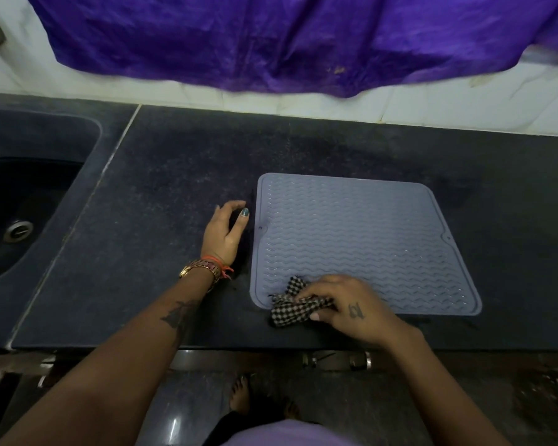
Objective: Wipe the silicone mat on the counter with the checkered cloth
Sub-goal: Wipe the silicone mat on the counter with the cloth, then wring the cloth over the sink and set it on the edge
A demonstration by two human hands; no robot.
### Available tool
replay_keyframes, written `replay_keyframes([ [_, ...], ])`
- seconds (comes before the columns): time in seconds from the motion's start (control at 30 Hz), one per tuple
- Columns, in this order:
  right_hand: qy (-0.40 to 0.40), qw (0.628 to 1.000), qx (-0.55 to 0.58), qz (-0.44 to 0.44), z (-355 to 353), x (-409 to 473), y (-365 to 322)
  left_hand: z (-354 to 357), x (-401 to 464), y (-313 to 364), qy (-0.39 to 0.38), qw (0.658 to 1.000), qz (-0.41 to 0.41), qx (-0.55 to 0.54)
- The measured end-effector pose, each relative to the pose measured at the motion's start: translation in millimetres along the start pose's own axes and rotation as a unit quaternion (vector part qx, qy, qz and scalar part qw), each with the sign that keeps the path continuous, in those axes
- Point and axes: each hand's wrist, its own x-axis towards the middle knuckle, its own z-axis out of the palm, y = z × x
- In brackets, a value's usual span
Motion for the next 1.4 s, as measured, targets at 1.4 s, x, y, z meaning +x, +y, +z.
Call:
replay_keyframes([
  [1.4,0.045,0.749,0.655,0.091,-14,48,-49,-14,-60,75,-0.098,0.779,-0.317,-0.532],
])
